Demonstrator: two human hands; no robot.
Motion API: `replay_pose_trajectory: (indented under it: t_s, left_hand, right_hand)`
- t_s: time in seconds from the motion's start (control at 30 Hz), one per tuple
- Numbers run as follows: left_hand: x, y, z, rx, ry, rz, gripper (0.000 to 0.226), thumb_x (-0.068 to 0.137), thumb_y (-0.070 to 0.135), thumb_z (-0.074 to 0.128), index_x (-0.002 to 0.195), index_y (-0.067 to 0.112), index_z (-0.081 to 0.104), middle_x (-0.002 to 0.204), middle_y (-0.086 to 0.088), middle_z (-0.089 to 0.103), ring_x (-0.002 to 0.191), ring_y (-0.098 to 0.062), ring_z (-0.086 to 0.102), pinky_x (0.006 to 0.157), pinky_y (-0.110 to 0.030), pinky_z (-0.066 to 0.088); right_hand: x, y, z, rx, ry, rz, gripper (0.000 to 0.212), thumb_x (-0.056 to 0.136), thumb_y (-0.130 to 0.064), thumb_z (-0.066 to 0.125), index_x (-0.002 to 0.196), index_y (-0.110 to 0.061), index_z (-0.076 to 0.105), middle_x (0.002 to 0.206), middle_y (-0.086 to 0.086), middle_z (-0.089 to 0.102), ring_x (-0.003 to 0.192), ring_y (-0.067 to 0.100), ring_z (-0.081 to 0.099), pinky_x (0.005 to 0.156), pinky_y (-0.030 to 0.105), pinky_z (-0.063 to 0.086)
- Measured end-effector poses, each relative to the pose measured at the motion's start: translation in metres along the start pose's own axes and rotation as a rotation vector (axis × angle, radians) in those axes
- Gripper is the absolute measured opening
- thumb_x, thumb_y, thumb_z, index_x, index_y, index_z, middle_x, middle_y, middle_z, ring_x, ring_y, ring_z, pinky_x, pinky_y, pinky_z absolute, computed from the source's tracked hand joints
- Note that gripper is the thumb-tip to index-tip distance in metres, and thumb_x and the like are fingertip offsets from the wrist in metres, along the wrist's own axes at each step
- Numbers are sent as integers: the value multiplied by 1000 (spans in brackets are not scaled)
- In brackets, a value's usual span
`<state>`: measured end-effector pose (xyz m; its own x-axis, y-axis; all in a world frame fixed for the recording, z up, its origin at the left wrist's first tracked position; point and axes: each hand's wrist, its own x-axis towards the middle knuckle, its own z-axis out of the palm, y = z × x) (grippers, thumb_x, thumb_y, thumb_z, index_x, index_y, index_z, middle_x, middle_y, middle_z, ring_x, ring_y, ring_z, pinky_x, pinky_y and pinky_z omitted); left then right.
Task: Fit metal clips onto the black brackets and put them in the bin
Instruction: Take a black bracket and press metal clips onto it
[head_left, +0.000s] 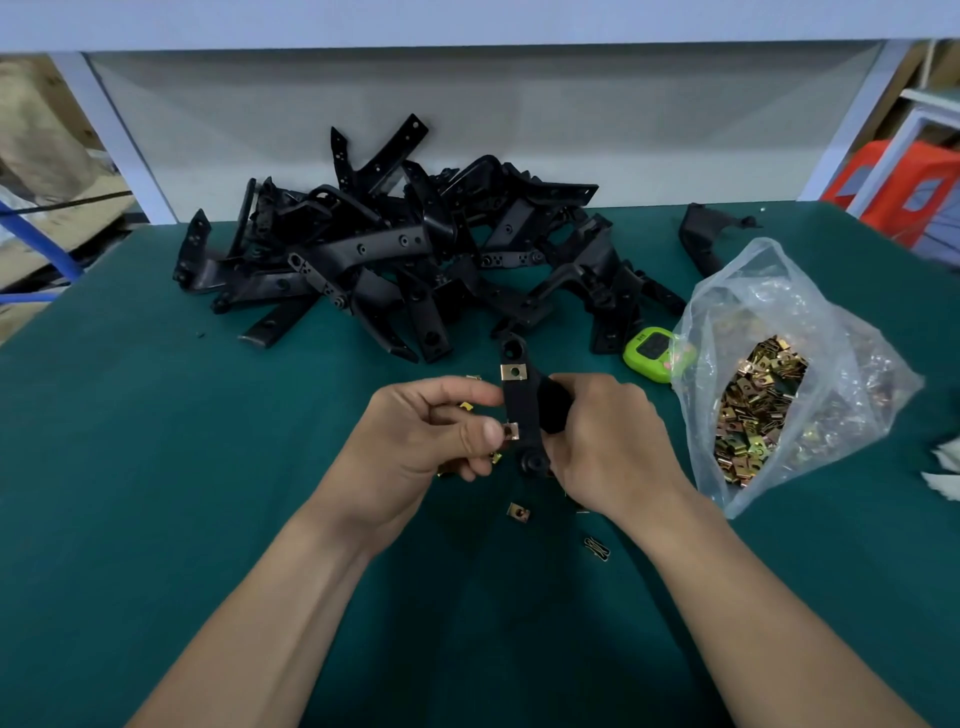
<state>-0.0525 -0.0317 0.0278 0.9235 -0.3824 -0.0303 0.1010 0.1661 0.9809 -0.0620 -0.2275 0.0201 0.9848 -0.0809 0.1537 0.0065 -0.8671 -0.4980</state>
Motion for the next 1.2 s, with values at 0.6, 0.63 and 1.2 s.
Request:
replay_pose_trajectory:
  t_s: [0.6,0.63,1.2]
  left_hand:
    - [5,-5,1,-152,-181,-60,60,74,46,88,115,4,75,92,-7,74,78,-13,67,71,-23,55]
    - [5,-5,1,-148,-181,-57,58,73,46,88,113,6,76,91,-6,74,78,-13,67,71,-23,55]
    - [-8,-2,34,342,277,301,42,74,27,80,106,53,72,87,12,79,75,-5,73,70,-13,53]
  right_hand:
    - [-3,-8,5,126,54,9,11,79,-26,67,75,-28,57,59,-4,60,59,23,58,48,31,41]
    - [-4,-9,5,108,60,8,11,79,-27,68,76,-28,57,60,-5,60,60,24,59,48,33,43]
    - [-3,-10,1,-49,130,135,12,83,-28,69,81,-26,57,66,-2,58,62,28,54,59,34,41]
